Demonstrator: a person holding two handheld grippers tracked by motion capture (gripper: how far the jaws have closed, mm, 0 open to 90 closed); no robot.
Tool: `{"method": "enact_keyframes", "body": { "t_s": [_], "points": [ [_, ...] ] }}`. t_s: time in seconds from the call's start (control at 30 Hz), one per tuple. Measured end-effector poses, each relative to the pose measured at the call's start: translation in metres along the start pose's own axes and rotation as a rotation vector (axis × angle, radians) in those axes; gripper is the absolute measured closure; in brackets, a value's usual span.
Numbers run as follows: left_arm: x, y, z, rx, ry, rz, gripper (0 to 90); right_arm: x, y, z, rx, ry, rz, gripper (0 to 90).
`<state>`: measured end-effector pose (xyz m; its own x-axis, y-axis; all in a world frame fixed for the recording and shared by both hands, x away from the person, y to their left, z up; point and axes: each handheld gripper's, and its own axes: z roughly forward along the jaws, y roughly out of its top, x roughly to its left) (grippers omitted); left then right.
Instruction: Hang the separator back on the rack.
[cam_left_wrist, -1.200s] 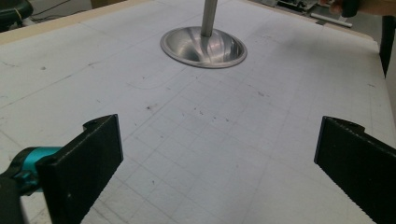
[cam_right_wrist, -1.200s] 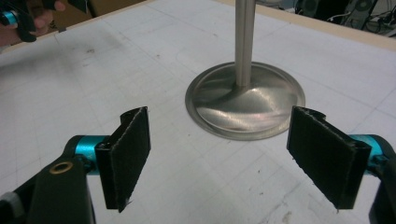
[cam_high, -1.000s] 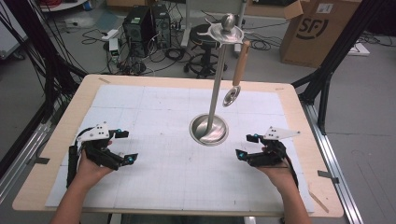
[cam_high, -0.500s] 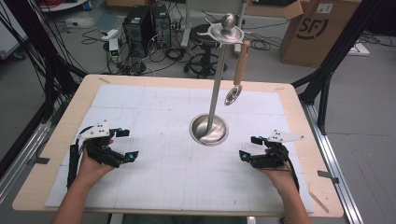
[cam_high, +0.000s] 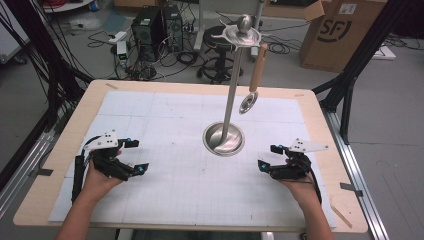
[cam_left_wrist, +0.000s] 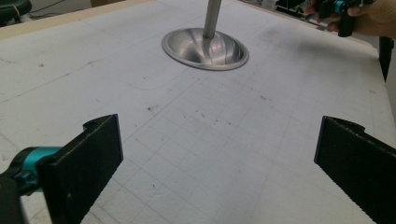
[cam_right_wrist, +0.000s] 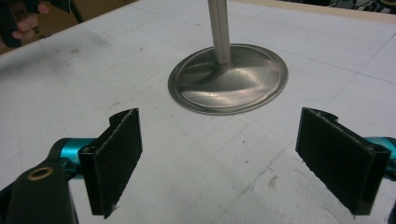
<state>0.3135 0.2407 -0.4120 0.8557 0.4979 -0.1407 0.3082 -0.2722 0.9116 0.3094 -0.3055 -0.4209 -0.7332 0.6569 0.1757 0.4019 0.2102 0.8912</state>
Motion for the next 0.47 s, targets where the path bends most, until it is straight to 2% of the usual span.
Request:
{"method": "enact_keyframes", "body": {
  "t_s": [0.47],
  "points": [
    [0.0017, -0.0012, 0.0040, 0.001, 0.000, -0.007, 1.7, 0.0009, -0.0006, 0.0010, 0.021, -0.007, -0.011, 13.7]
  ]
}}
